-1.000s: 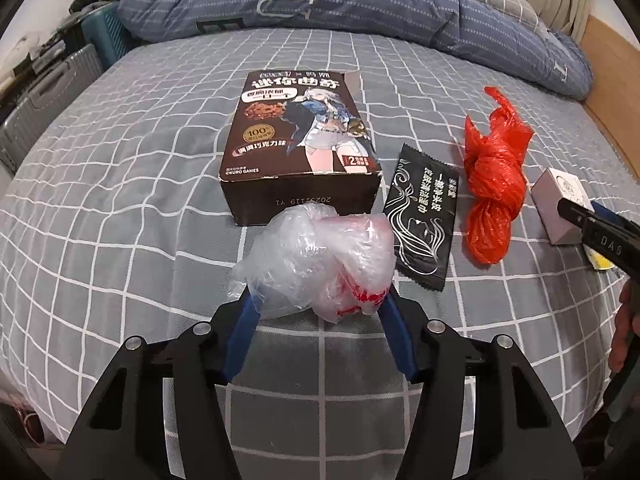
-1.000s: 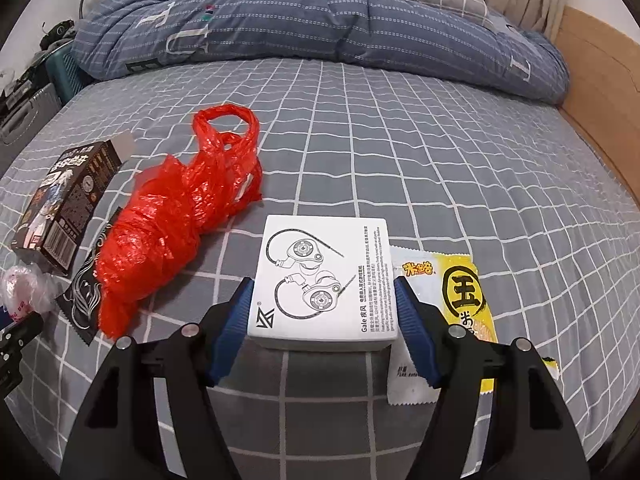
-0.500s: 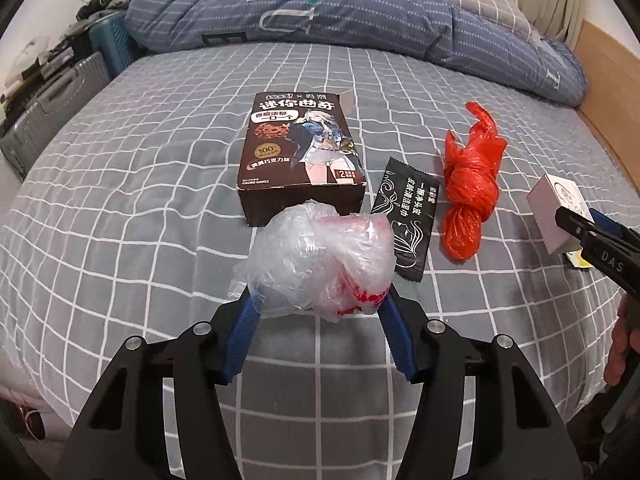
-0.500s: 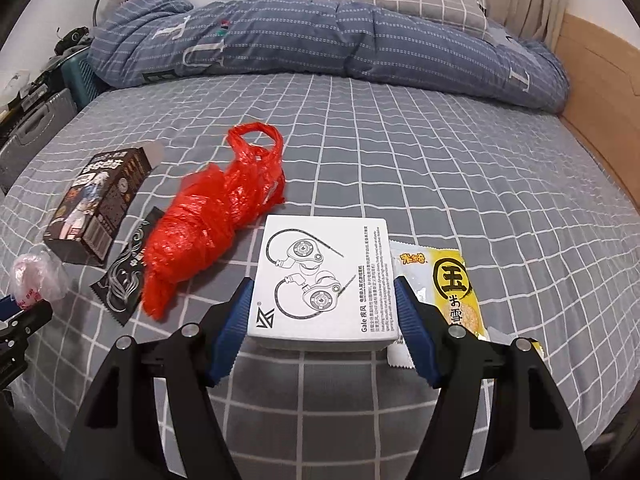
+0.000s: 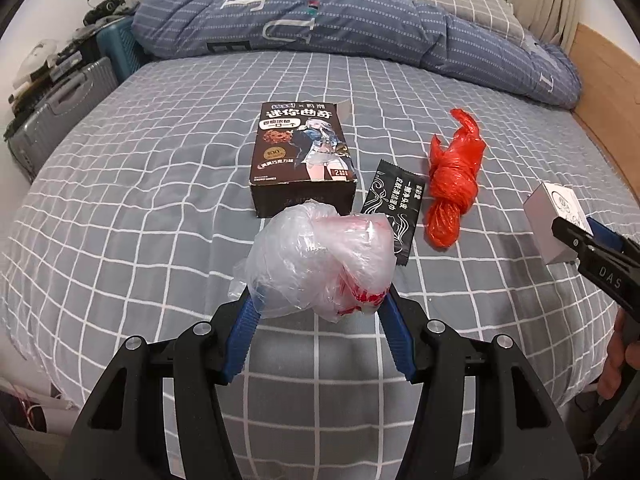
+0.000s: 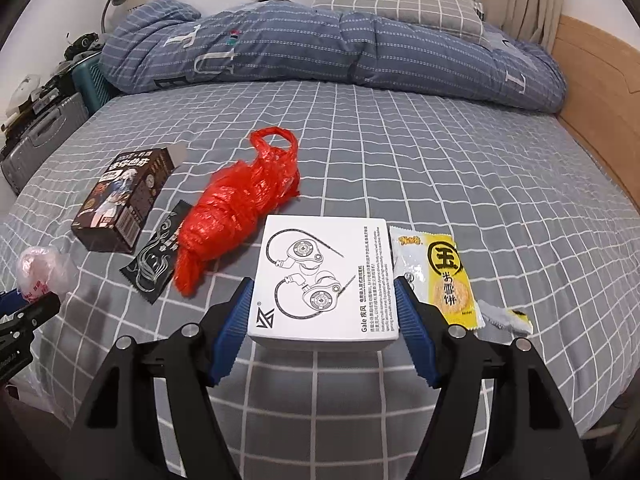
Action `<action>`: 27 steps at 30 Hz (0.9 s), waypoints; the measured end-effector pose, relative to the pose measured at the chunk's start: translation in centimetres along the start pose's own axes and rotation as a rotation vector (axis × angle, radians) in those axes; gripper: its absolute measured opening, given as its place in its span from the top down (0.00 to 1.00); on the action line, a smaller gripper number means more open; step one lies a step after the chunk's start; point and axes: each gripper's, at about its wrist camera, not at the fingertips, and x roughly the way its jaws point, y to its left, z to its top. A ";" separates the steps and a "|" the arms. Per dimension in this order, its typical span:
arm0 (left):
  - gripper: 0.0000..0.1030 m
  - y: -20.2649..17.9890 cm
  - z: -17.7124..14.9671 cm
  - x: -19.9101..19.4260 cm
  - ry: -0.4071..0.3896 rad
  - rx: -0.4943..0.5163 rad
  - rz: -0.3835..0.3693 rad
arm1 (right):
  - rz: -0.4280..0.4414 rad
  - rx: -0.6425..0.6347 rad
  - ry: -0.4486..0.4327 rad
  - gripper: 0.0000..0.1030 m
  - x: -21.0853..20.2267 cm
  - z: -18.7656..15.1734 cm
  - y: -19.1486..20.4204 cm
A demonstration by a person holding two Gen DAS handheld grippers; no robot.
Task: Collect trash
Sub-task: 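Carry the plastic bag and earphone box down over the trash bin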
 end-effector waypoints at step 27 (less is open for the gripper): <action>0.46 -1.1 -4.1 -5.9 -0.020 -0.011 -0.038 | 0.033 0.008 0.000 0.36 -7.7 -5.2 1.3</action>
